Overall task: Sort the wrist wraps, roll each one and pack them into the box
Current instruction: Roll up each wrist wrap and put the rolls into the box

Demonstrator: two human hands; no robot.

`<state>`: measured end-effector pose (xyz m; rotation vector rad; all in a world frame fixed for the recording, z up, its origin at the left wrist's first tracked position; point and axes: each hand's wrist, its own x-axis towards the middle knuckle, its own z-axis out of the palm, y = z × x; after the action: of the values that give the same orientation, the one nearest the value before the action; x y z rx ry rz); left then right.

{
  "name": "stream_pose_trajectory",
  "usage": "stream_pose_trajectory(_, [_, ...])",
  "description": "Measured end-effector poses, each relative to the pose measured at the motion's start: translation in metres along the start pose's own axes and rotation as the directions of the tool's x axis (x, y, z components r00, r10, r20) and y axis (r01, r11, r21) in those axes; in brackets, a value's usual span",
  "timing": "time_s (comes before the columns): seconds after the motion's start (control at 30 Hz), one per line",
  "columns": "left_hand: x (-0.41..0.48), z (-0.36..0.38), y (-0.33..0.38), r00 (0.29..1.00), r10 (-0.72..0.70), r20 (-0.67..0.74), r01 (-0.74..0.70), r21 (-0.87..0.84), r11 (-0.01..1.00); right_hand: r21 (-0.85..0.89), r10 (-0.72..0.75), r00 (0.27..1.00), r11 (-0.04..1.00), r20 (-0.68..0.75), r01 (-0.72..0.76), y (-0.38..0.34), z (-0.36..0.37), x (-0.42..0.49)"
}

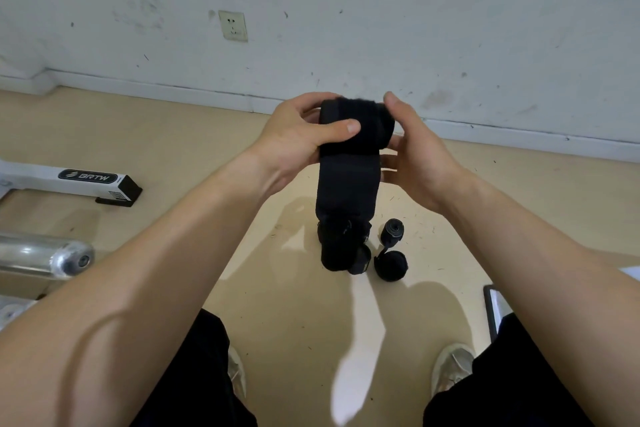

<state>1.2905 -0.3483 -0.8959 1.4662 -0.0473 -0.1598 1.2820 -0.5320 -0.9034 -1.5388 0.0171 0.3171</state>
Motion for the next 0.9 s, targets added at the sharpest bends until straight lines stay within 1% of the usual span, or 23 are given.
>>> stream_pose_trajectory(0.1, [-0.003,0.004,-0.003,0.999,0.007,0.032,-0.008,0.04,0.999,-0.02,-0.041,0.999,0.999,-0.021,0.041,0.003,0.004,0.001])
stream_pose_trajectory(0.2, [-0.005,0.007,-0.004,1.0,0.001,0.029,-0.003,0.052,0.999,-0.012,-0.08,0.997,0.997,-0.01,0.079,0.007,0.006,0.002])
stream_pose_trajectory(0.27, [-0.007,0.009,-0.005,1.0,-0.021,0.016,0.02,0.063,0.998,0.009,-0.1,0.995,0.995,-0.002,0.1,0.008,0.005,0.004])
stream_pose_trajectory(0.33, [-0.009,0.01,-0.006,0.997,-0.079,0.019,0.078,0.063,0.995,0.028,-0.104,0.995,0.994,-0.001,0.104,0.009,0.005,0.005])
stream_pose_trajectory(0.43, [-0.011,0.008,-0.006,0.975,-0.191,0.11,0.188,0.037,0.981,0.003,-0.107,0.994,0.994,0.014,0.107,0.011,0.005,0.007])
stream_pose_trajectory(0.5, [-0.011,0.005,-0.006,0.962,-0.232,0.147,0.231,0.022,0.973,-0.012,-0.115,0.993,0.993,0.024,0.115,0.013,0.006,0.007])
stream_pose_trajectory(0.6, [-0.012,0.003,-0.006,0.948,-0.273,0.161,0.279,-0.015,0.96,-0.001,-0.114,0.993,0.994,0.01,0.114,0.016,0.007,0.006])
stream_pose_trajectory(0.7, [-0.012,0.005,-0.004,0.945,-0.281,0.168,0.298,-0.083,0.951,0.001,-0.131,0.991,0.991,0.01,0.131,0.017,0.006,0.007])
stream_pose_trajectory(0.8, [-0.013,0.01,-0.002,0.949,-0.274,0.155,0.296,-0.139,0.945,-0.006,-0.166,0.985,0.986,0.038,0.166,0.015,0.001,0.006])
stream_pose_trajectory(0.9, [-0.013,0.011,0.001,0.941,-0.312,0.131,0.332,-0.184,0.925,-0.034,-0.187,0.979,0.981,0.082,0.19,0.015,-0.002,0.005])
